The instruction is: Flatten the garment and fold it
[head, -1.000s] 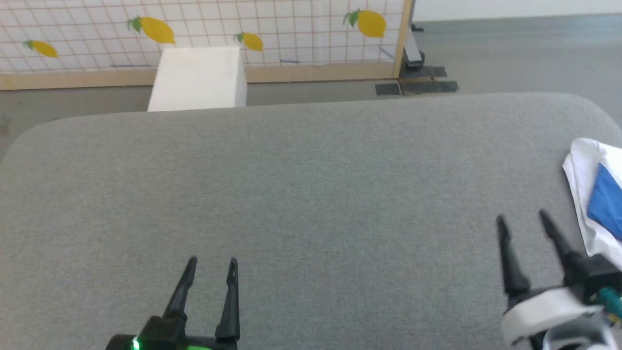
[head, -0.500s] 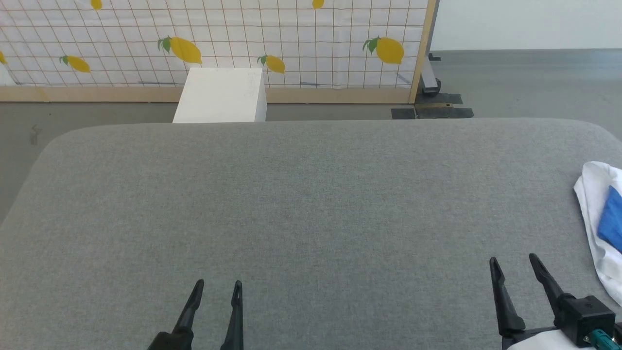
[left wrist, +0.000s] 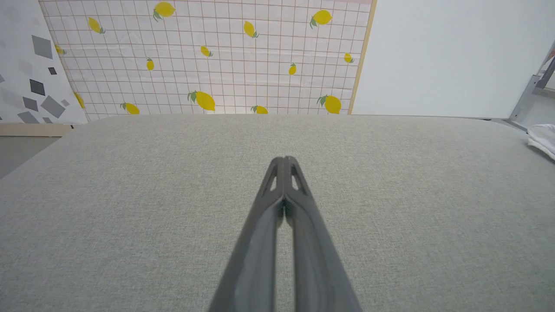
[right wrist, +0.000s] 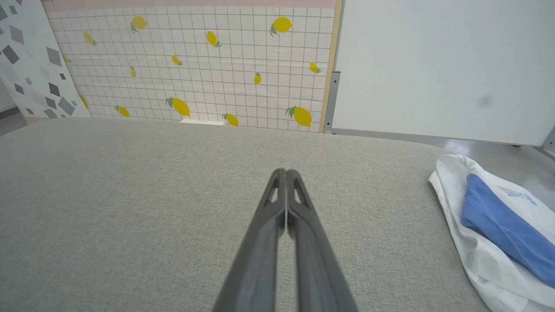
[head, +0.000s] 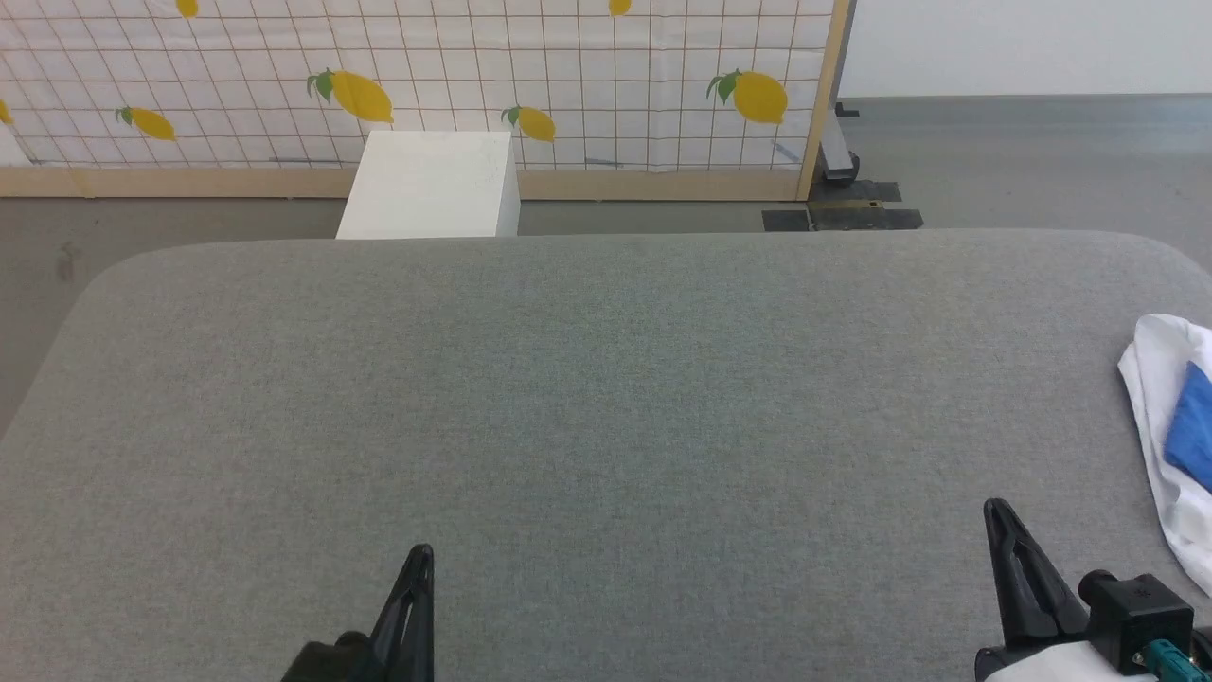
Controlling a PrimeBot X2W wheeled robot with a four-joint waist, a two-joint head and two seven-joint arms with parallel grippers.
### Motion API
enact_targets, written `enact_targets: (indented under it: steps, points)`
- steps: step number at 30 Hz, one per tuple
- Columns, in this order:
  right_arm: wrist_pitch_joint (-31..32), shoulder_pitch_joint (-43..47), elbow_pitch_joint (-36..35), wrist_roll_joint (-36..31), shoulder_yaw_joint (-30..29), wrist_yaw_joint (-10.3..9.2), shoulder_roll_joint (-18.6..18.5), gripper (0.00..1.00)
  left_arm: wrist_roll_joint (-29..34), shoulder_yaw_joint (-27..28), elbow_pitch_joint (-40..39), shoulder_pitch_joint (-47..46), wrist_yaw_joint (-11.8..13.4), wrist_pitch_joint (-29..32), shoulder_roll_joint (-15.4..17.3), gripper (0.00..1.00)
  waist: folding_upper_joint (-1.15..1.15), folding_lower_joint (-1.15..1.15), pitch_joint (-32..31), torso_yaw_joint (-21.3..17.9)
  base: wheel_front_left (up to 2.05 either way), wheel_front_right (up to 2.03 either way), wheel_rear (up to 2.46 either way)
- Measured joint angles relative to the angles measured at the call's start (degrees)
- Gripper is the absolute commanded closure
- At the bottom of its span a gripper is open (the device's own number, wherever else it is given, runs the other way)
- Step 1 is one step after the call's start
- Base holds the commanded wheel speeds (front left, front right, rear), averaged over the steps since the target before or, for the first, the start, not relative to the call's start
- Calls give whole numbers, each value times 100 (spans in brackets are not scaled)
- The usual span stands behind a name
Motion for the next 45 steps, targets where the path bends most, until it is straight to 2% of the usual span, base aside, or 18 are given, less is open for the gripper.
enact_targets:
  steps: [45]
  points:
    - [232,-398,165,-52,157,0,1,100,358,472,153,-478,-149,554,-157,100,0,0,46,-19,0,0,0]
